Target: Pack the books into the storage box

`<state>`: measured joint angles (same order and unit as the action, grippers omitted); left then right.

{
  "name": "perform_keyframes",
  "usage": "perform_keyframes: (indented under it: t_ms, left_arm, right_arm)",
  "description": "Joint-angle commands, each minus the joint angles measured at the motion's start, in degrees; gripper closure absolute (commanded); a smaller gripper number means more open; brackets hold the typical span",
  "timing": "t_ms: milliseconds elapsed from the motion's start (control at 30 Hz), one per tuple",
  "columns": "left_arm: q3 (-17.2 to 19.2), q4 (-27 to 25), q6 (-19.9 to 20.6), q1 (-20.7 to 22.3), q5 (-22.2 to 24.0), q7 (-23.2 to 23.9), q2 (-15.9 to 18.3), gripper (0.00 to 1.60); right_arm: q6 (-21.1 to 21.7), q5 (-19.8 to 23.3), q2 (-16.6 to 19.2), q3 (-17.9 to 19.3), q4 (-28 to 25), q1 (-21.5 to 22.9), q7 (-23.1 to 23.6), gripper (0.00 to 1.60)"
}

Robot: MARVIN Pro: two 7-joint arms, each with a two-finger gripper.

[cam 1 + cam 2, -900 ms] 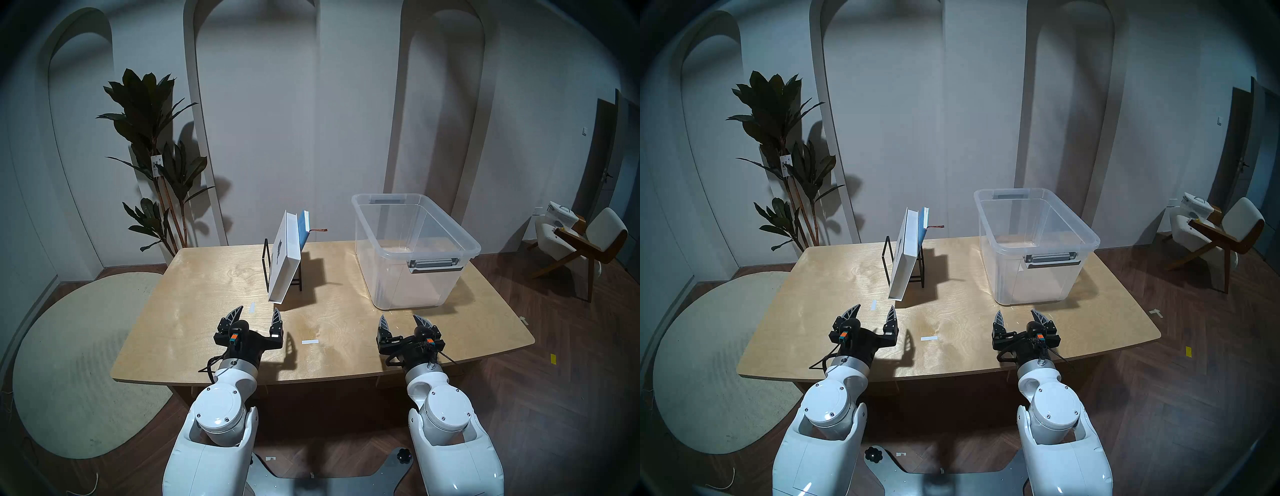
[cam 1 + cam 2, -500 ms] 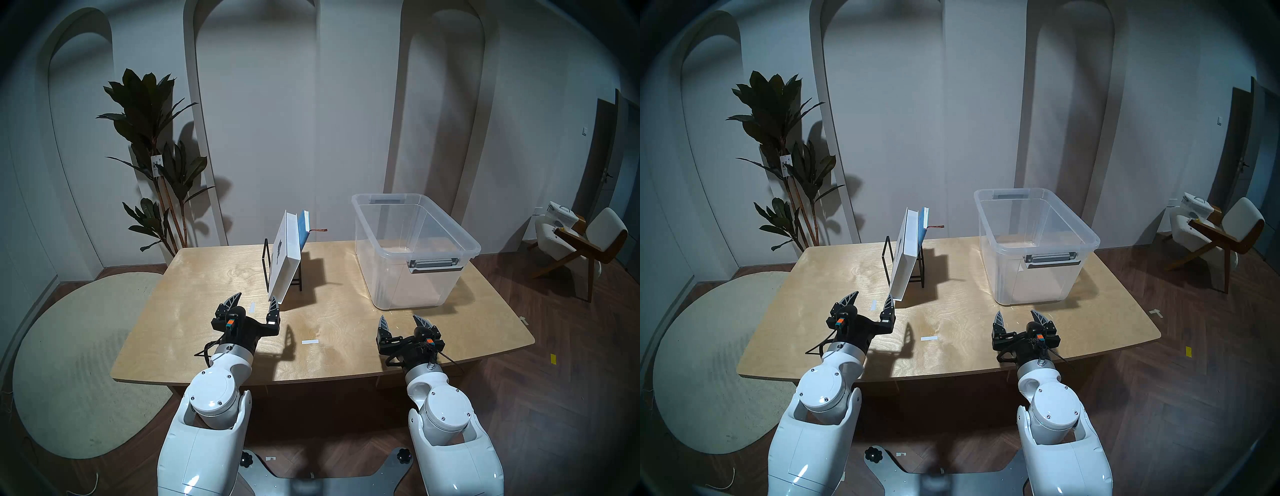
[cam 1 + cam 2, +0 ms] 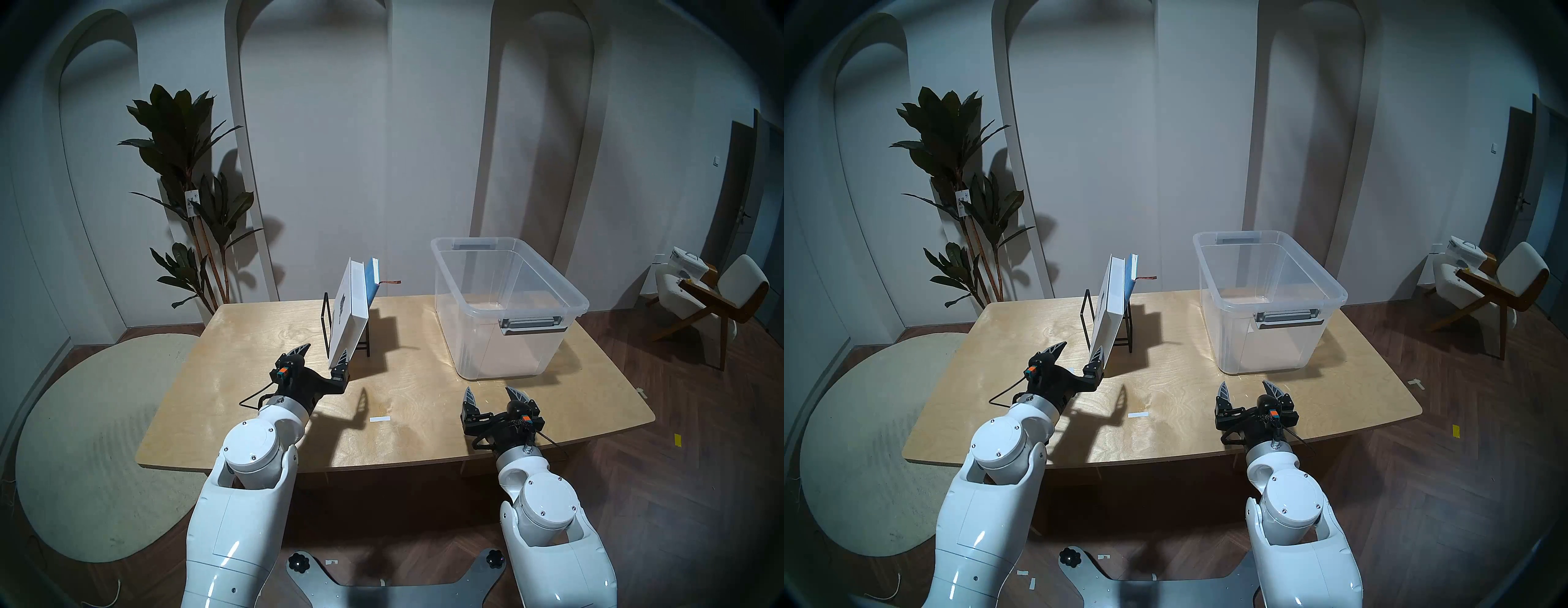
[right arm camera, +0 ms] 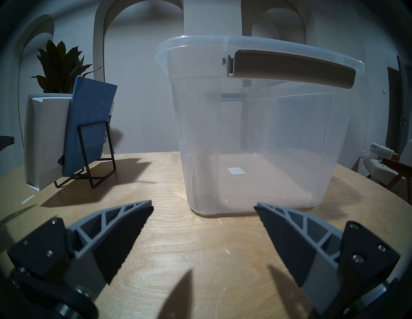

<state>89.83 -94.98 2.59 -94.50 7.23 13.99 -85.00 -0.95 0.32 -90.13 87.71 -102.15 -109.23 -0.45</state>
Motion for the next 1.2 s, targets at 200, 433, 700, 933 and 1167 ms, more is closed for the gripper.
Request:
perform_keyframes:
  t_ms: [200,433,700,933,1167]
  left_arm:
    - [-1.5,1.3,-2.4,4.9,1.9,7.0,2.3,0.0]
    - [-1.9,-0.2,-1.1,4.5,3.5,8.5,2.5,0.0]
    - [-3.8,2.4,-2.2,6.7,-0.2,5.3,2.1,0.0]
    - [-5.0,3.7,-1.7,9.3,-2.9,3.0,1.8,0.0]
    - [-5.9,6.5,0.3,12.7,-4.5,0.5,0.7,0.0]
  right_arm:
    - [-0.2,0.0,-0.1,0.1,-1.3,0.1,-0.2,0.0]
    - [-0.2,0.0,-0.1,0.1,-1.3,0.1,-0.2,0.0]
    - [-0.2,0.0,-0.1,0.1,-1.3,0.1,-0.2,0.0]
    - [-0.2,0.0,-0.1,0.1,-1.3,0.1,-0.2,0.0]
    - [-0.3,0.0,-0.1,0.1,-1.3,0.1,-0.2,0.0]
